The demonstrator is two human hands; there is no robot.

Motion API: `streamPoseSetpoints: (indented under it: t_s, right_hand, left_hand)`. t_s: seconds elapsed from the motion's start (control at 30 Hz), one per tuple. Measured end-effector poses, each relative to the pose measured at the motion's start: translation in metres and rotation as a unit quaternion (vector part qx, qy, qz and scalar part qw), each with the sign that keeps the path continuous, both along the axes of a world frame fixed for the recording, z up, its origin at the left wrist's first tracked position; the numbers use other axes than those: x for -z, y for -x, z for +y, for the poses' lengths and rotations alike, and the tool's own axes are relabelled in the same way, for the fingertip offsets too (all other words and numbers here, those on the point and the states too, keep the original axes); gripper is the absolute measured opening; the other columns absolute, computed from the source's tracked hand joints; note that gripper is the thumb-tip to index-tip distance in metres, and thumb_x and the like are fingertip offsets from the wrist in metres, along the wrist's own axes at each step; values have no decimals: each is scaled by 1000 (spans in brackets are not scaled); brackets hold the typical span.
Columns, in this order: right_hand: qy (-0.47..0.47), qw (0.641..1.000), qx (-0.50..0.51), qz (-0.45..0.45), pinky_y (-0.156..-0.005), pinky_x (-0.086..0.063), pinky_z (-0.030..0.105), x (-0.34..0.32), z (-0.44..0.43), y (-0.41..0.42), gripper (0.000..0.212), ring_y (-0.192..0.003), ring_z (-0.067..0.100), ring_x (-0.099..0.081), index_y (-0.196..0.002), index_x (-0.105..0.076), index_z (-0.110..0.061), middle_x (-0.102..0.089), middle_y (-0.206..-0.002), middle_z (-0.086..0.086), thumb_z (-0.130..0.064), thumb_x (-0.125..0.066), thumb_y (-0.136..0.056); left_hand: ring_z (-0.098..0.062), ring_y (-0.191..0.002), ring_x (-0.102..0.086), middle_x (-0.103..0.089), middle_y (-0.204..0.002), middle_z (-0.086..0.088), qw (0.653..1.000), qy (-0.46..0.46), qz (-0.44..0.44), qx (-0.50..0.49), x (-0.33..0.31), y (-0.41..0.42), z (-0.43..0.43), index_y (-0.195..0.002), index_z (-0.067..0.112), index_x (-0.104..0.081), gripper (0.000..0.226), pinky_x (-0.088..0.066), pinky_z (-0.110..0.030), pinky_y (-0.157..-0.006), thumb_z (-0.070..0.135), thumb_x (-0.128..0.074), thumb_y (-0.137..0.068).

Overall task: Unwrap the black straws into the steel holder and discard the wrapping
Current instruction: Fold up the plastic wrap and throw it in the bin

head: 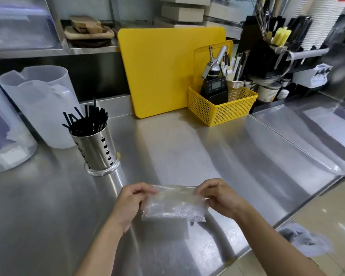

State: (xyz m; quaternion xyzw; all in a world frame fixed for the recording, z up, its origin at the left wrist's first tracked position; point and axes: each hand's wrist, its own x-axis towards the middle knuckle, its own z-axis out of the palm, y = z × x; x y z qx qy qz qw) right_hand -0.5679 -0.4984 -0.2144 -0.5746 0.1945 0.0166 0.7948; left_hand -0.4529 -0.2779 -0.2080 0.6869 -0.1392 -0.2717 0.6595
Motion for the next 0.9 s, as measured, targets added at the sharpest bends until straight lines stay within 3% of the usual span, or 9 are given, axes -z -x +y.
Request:
streamPoseSetpoints:
  t_s: [0.13,0.23,0.33,0.47,0.57,0.63,0.73,0.8,0.9]
  right_hand:
    - [-16,1000,6,-5,-62,-47,32,3,1,10,30,-71,27,-57,-60,-67,-1,-64,-72,14,11,-41,-69]
    - [-46,999,4,-6,-64,-42,33,0,-4,20,15,-70,20,-56,-76,-64,-6,-62,-81,7,-16,-57,-68]
    - [-6,999,33,-11,-70,-43,32,0,-12,29,23,-69,13,-56,-88,-64,-13,-54,-81,2,-6,-69,-67]
    - [31,994,101,-11,-74,-49,30,3,-30,39,65,-79,20,-59,-116,-55,-15,-55,-88,6,7,-72,-57]
    - [74,989,127,-4,-77,-49,30,0,-53,52,39,-83,24,-64,-96,-66,-6,-67,-85,8,1,-74,-58]
    - [96,985,142,14,-80,-47,32,-1,-72,66,24,-80,26,-62,-81,-70,0,-67,-79,12,-3,-76,-59]
    - [117,980,162,20,-71,-42,33,-4,-107,92,16,-71,23,-54,-72,-64,0,-57,-74,13,-7,-76,-64]
    - [109,978,175,14,-66,-45,32,-7,-134,110,11,-67,20,-58,-74,-60,-8,-58,-74,9,-1,-68,-75]
    - [127,972,194,25,-57,-51,29,-5,-180,141,6,-68,18,-60,-86,-54,-8,-54,-83,12,-5,-58,-85]
  left_hand:
    - [-14,-71,-60,-69,-61,6,999,14,32,0,-4,9,-4,-50,12,-70,50,-45,-17,-63,-18,-39,-74]
    - [-13,-72,-61,-71,-80,-3,993,63,98,17,-8,14,-8,-69,11,-74,34,-46,-24,-64,11,-43,-82]
    - [-17,-93,-60,-66,-109,-5,991,3,99,85,-6,21,-18,-98,21,-69,34,-44,-32,-76,41,-59,-73]
    - [12,-91,-57,-52,-120,3,997,-2,49,61,-10,36,-51,-126,28,-47,70,-46,-8,-68,3,-76,-68]
    - [-7,-96,-54,-44,-127,-1,995,-9,91,25,-10,44,-82,-139,24,-27,90,-43,-21,-73,-6,-74,-68]
    - [-17,-103,-56,-53,-121,-7,993,-35,99,56,-5,48,-103,-125,12,-47,81,-43,-27,-79,13,-85,-54]
    - [-20,-75,-51,-57,-78,-8,993,-60,62,80,0,66,-145,-76,6,-58,33,-37,-27,-66,20,-81,-57]
    - [-19,-72,-49,-58,-74,-5,995,-54,34,70,3,87,-182,-80,2,-61,14,-36,-27,-65,10,-71,-75]
    - [-15,-64,-44,-52,-66,1,993,-68,-32,88,3,122,-240,-75,5,-53,16,-33,-27,-60,14,-63,-84]
